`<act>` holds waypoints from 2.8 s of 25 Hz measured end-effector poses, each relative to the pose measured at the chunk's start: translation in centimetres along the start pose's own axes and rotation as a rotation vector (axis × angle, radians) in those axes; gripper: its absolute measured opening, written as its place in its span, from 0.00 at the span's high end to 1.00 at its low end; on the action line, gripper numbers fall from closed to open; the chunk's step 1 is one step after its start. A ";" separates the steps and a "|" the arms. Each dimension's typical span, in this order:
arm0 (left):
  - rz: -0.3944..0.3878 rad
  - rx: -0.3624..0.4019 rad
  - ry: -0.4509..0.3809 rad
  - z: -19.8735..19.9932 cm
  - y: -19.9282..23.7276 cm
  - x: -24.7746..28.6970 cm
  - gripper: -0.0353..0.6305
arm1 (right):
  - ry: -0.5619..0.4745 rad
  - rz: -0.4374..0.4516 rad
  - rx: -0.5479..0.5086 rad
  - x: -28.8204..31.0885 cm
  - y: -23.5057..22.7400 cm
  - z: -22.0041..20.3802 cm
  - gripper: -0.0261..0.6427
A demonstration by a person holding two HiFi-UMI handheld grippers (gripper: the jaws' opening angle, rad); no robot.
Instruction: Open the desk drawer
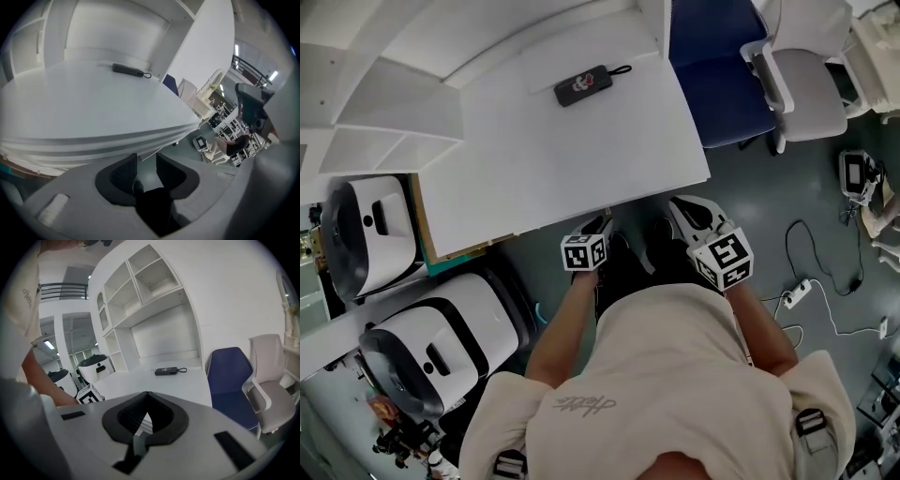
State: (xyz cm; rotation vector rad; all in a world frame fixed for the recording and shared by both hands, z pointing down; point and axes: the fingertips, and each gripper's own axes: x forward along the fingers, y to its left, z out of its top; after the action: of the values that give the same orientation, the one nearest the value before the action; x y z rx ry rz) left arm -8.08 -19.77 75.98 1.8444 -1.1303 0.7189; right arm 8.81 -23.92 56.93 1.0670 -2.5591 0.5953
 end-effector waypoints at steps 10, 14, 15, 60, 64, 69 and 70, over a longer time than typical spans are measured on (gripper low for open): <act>0.019 -0.024 0.093 -2.5 2.6 4.6 0.76 | 0.054 -0.018 0.000 -0.3 -1.3 -1.1 0.96; 0.036 -0.022 0.099 -2.4 3.0 5.7 0.76 | 0.074 -0.003 -0.002 0.1 -1.0 -1.4 0.96; 0.041 -0.023 0.102 -2.4 3.2 6.0 0.76 | 0.078 0.002 -0.005 0.2 -0.9 -1.4 0.96; 0.034 -0.120 0.219 -7.7 1.4 6.3 0.80 | 0.067 0.088 -0.006 1.9 0.4 -2.2 0.96; 0.011 -0.114 0.226 -8.7 0.8 6.0 0.80 | 0.078 0.074 -0.003 1.4 1.3 -2.9 0.96; -0.018 -0.110 0.213 -9.2 0.6 5.7 0.80 | 0.099 0.048 -0.012 0.7 3.0 -3.7 0.96; -0.024 -0.109 0.212 -9.3 0.6 5.6 0.80 | 0.103 0.044 -0.011 0.6 3.5 -3.8 0.96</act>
State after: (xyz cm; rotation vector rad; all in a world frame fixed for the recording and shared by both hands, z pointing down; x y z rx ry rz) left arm -6.63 -14.18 85.20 1.6458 -0.9880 0.8027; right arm 6.29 -20.21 59.53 0.9536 -2.4996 0.6296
